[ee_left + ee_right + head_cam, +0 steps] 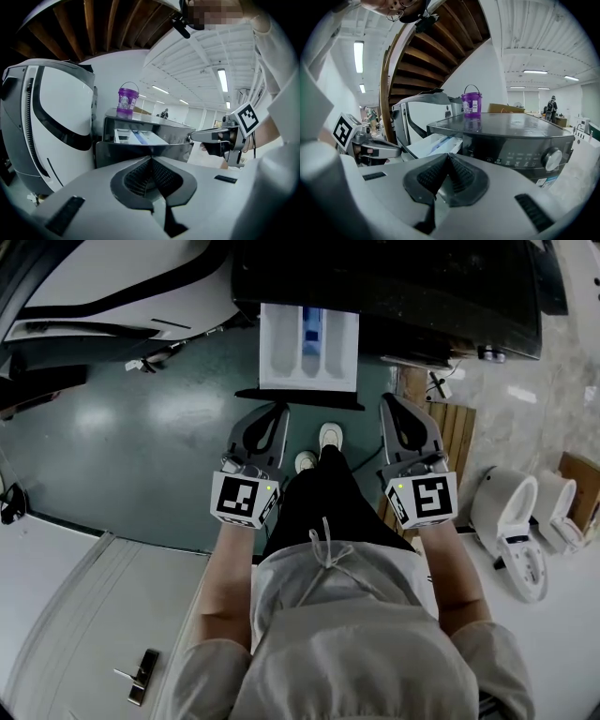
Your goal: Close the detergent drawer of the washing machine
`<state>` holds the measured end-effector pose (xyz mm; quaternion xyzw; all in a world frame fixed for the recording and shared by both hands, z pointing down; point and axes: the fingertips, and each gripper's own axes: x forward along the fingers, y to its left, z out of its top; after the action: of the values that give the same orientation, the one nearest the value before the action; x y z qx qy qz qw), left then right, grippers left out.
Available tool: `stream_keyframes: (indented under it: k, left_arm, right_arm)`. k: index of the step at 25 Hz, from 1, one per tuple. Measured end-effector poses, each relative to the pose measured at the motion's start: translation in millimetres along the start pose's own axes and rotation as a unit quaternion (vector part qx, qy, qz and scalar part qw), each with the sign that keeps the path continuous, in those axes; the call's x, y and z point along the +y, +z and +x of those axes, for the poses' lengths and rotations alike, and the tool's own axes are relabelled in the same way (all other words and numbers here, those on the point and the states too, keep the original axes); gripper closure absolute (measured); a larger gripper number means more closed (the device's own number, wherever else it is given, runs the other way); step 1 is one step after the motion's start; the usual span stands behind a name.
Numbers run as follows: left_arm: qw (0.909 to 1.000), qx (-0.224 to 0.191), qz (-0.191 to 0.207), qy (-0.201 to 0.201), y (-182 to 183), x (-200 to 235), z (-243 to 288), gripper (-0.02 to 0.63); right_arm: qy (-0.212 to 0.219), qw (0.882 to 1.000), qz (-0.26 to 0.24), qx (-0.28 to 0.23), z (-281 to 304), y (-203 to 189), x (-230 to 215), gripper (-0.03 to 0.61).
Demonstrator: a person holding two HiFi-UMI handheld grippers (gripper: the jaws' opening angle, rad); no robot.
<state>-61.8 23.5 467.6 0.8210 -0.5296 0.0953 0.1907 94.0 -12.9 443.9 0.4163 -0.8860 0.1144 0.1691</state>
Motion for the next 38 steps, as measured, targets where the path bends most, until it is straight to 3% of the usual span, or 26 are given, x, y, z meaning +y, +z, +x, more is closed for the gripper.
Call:
stream_keyframes:
  k: [13, 38]
  left_arm:
    - [0.9997, -0.003, 0.000, 0.023, 7, 8, 12, 0.595]
    - [0.9989, 0.033, 0.000, -0.033, 44, 44, 75, 0.595]
  right_arm:
    - [0.016, 1.000, -0.009, -0.016, 15, 19, -6, 0.571]
    - [-0.036, 0.999, 0.000, -0.017, 55, 64, -13, 0.571]
